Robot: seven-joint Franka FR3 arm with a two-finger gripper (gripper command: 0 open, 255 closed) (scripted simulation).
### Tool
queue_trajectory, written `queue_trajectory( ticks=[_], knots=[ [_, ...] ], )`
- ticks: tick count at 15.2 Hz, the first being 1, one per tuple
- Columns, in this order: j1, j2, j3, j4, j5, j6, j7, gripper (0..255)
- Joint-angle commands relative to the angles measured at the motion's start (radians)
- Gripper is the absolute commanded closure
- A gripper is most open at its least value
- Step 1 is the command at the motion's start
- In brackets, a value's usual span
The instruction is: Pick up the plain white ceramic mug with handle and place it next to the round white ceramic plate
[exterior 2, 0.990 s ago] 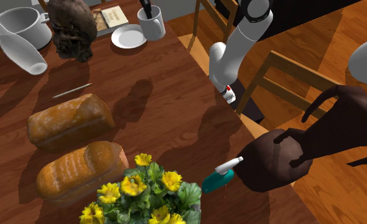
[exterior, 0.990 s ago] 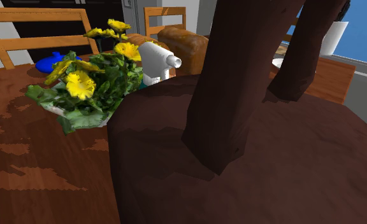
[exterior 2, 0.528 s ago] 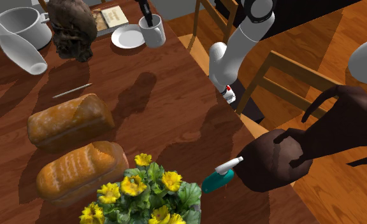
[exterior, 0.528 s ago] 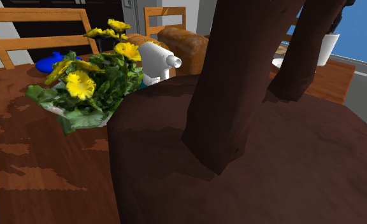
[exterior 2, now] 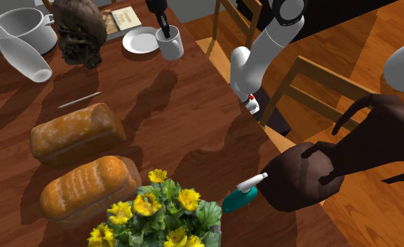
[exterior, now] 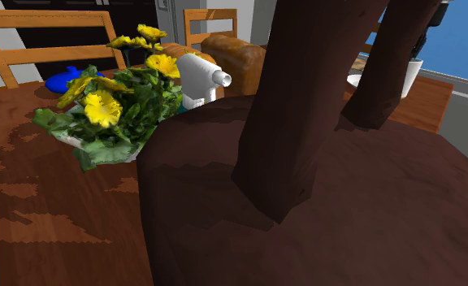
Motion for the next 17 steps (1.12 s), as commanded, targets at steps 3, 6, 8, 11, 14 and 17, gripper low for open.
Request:
queue_trajectory(
  ticks=[3,6,8,11,14,17],
  knots=[
    [-0.002,-0.013,-0.004,-0.064,-0.004,0.052,0.003,255],
    [-0.004,-0.021,-0.007,-0.111,-0.007,0.091,0.006,255],
    [-0.005,-0.025,-0.009,-0.141,-0.009,0.117,0.008,255],
    [-0.006,-0.026,-0.010,-0.153,-0.010,0.128,0.009,255],
    [-0.006,-0.026,-0.010,-0.153,-0.010,0.128,0.009,255],
    [-0.006,-0.026,-0.010,-0.153,-0.010,0.128,0.009,255]
  ],
)
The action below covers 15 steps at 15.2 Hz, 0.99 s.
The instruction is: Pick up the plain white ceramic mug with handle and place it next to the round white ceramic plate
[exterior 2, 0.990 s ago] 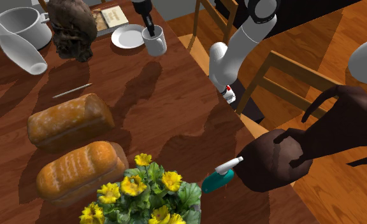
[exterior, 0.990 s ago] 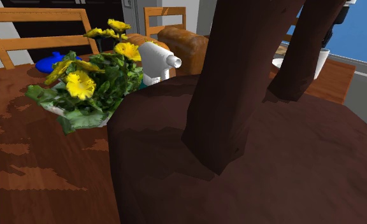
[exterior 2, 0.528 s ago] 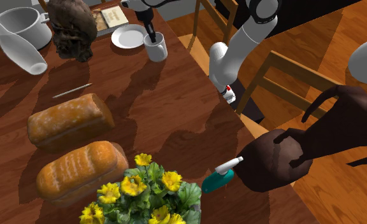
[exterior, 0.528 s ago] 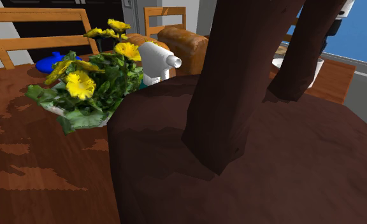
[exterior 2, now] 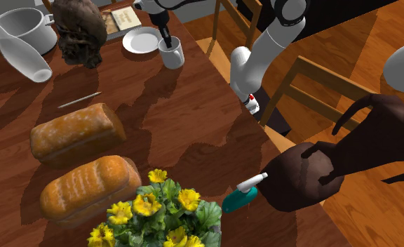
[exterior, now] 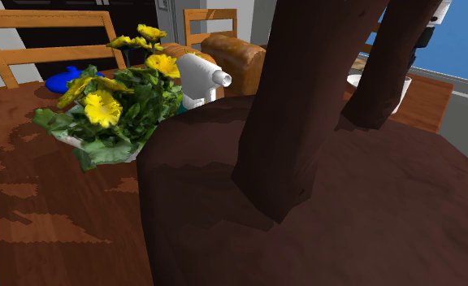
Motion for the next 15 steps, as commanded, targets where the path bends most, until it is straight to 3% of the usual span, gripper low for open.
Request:
queue_trajectory(
  ticks=[1,6,10,15],
  knots=[
    [0.000,0.000,0.000,0.000,0.000,0.000,0.000,0],
    [0.000,0.000,0.000,0.000,0.000,0.000,0.000,0],
    [0.008,0.041,0.009,0.159,0.013,-0.118,-0.008,0],
    [0.008,0.041,0.009,0.159,0.013,-0.118,-0.008,0]
  ],
)
